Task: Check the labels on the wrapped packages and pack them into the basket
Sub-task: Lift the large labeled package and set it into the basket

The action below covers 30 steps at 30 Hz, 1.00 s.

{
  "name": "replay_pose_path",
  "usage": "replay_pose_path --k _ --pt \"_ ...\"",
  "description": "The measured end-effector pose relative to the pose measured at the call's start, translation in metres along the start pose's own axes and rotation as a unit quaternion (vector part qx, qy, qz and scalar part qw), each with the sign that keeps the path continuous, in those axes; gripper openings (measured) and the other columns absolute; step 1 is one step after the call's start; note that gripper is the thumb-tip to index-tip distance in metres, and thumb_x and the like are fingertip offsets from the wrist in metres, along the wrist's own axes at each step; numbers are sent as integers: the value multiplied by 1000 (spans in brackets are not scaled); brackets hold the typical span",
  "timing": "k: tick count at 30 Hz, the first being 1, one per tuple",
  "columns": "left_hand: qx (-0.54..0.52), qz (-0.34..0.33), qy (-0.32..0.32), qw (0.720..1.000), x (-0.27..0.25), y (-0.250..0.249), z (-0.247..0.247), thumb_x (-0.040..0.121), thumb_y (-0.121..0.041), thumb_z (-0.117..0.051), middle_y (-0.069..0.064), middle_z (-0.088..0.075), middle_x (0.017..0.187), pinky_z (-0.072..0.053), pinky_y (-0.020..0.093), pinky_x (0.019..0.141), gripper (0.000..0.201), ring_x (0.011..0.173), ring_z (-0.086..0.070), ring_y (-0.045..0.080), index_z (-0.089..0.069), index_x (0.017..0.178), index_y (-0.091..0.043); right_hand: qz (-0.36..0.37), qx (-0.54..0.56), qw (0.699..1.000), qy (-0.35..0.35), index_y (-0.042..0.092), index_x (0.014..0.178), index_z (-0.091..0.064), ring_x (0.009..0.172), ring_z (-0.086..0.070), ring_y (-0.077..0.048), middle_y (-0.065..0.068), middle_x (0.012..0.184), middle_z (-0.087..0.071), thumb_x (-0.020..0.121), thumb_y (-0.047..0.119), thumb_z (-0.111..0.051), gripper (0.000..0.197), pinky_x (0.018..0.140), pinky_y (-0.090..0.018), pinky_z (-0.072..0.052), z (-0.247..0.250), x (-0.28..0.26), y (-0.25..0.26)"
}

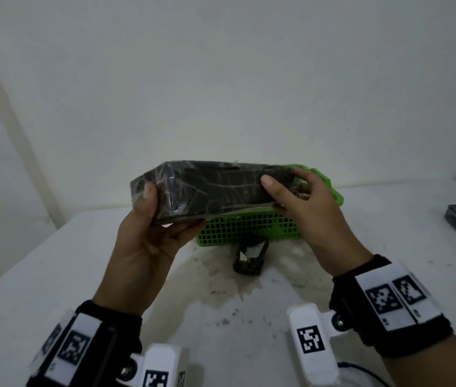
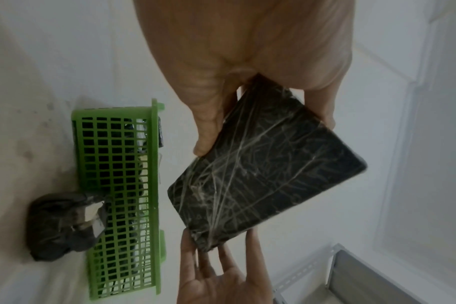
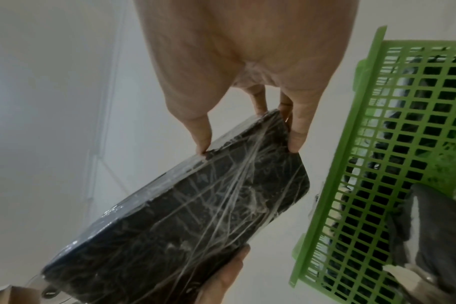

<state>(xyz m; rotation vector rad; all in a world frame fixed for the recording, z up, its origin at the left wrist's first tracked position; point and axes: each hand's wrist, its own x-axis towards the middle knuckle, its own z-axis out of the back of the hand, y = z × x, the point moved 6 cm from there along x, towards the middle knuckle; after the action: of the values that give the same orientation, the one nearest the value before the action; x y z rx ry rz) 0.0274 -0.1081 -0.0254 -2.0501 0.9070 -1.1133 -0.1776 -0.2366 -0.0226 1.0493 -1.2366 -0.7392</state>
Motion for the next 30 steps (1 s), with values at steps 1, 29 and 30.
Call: replay_pose_path --k 1,29,30 --pt "11 -14 6 1000 0 -2 -2 82 -53 -67 18 -63 135 -47 58 103 65 126 -60 39 -61 132 -12 9 -7 1000 7 35 140 -53 125 -59 -11 25 118 -57 52 76 -72 99 110 -38 -49 -3 -3 6" --pt "297 -41 133 945 -11 17 -39 88 -32 -59 -49 -57 116 -51 8 87 71 113 -58 -19 -31 153 -25 30 39 975 216 39 145 -43 105 -68 14 34 104 -74 71 37 -77 82 84 -6 -51 -37 -21 8" --pt "301 -43 142 942 -12 16 -40 91 -36 -58 -49 -56 119 -50 9 91 68 116 -56 -18 -28 152 -30 33 29 977 209 37 152 -36 106 -66 16 35 107 -73 71 41 -77 91 85 -5 -50 -35 -18 5"
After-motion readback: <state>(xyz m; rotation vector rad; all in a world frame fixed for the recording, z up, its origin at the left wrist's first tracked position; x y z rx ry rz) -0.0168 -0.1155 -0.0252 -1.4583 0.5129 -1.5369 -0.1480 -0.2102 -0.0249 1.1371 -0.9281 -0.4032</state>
